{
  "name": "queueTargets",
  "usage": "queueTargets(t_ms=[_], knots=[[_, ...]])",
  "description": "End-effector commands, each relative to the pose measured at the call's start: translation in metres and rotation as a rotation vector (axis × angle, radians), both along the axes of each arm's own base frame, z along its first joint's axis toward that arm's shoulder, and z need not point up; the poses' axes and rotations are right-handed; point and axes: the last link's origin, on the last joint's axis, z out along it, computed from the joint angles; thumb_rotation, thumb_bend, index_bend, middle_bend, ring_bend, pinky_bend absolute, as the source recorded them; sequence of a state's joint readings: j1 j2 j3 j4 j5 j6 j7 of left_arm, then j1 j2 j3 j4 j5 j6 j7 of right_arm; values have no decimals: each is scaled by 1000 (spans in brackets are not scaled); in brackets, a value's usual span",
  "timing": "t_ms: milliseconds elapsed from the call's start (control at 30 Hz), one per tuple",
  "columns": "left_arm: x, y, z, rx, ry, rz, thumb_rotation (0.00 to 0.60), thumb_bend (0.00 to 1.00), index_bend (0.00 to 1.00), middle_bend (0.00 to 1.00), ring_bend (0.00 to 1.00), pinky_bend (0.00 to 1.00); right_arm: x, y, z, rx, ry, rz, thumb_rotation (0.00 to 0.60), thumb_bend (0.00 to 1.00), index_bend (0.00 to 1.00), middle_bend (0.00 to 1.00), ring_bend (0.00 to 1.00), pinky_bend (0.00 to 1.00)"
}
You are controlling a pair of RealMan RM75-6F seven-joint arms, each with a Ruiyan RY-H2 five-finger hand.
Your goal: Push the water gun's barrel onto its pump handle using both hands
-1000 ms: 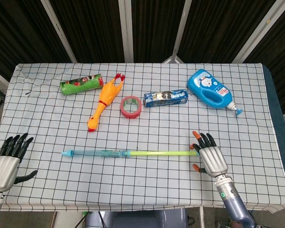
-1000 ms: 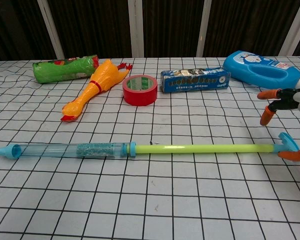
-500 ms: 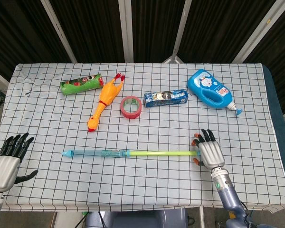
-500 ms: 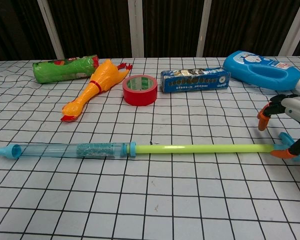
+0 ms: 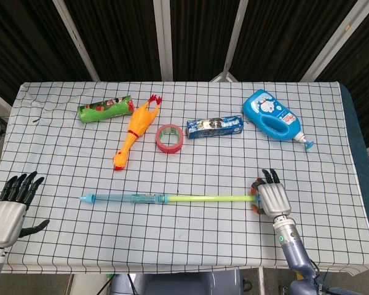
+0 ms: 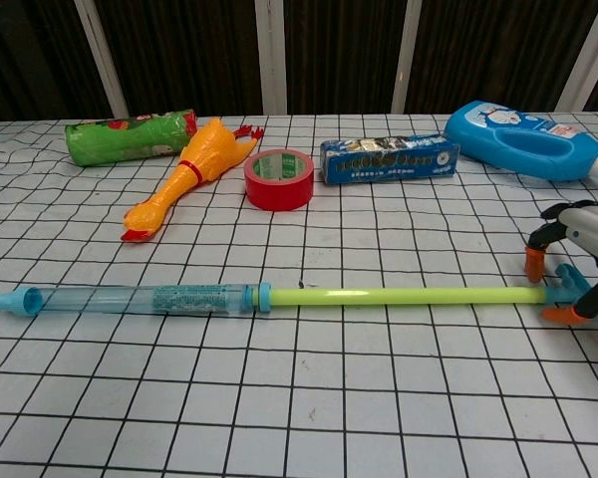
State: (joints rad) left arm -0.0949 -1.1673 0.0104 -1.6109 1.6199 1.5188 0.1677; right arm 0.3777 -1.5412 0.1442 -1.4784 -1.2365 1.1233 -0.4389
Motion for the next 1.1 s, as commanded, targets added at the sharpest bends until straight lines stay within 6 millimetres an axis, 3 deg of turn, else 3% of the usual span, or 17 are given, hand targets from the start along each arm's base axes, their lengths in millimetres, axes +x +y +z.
queueTargets(t_ms=[33,367,567,1100], knots=[[0,0,0,1,0,-1,600,120,0,0,0,0,-2,-2,-1,-3,-1,-9,600,242,543,407,128,0],[0,0,-1,3,-3,-1,600,120,0,0,0,0,-4,-5,0,-15,-7,-9,600,246,547,439,175,0],[0,0,0,3,-7,-4,600,121,0,0,0,0,-5,-5,-2,0,7,-15,600,333,547,439,175,0],[1,0,0,3,-14,-10,600,121,0,0,0,0,-5,-4,-5,18,35,-33,600,384,547,439,175,0]])
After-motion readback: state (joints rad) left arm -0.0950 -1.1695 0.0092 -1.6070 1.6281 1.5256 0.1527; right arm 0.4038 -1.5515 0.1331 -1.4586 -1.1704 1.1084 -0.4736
